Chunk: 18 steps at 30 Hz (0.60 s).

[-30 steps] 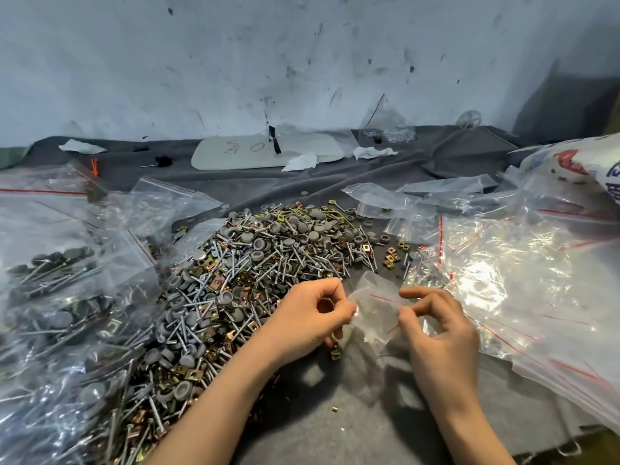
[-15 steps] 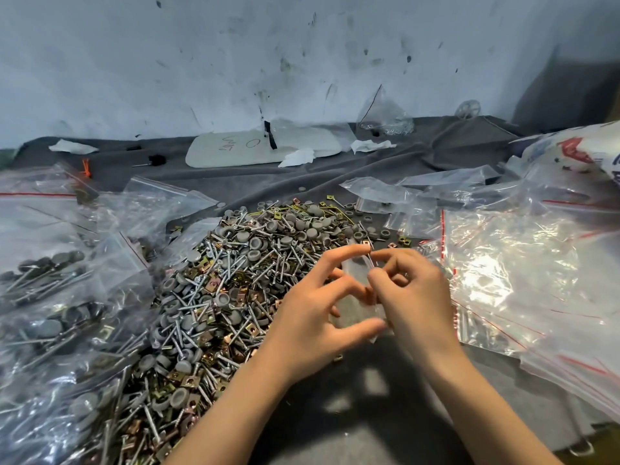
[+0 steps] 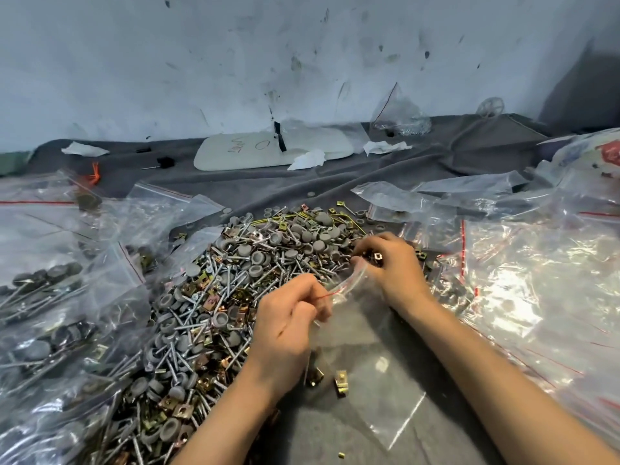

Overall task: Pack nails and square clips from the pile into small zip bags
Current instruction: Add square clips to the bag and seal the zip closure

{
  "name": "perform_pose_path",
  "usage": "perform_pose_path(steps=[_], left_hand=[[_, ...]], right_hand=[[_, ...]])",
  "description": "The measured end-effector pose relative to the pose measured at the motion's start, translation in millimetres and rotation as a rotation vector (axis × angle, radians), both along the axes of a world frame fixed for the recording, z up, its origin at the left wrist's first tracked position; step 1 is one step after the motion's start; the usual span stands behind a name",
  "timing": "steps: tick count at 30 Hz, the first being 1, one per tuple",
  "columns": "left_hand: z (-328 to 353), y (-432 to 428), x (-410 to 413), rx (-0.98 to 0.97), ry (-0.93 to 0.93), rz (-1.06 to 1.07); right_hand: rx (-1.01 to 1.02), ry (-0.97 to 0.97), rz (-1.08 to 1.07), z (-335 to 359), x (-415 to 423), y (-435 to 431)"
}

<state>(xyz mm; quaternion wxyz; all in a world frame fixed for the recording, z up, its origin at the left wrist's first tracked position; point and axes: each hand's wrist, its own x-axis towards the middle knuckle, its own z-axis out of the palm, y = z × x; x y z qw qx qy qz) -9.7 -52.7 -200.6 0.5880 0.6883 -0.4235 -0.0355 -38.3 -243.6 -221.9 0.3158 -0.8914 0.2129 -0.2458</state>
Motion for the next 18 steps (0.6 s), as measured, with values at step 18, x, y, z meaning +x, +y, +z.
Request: perform_pose_path(steps=[18], left_hand=[[-2.8, 4.4, 8.5, 0.106, -0.059, -0.052]], right_hand=[[-0.049, 0.005, 0.022, -9.0, -0.9, 4.8]])
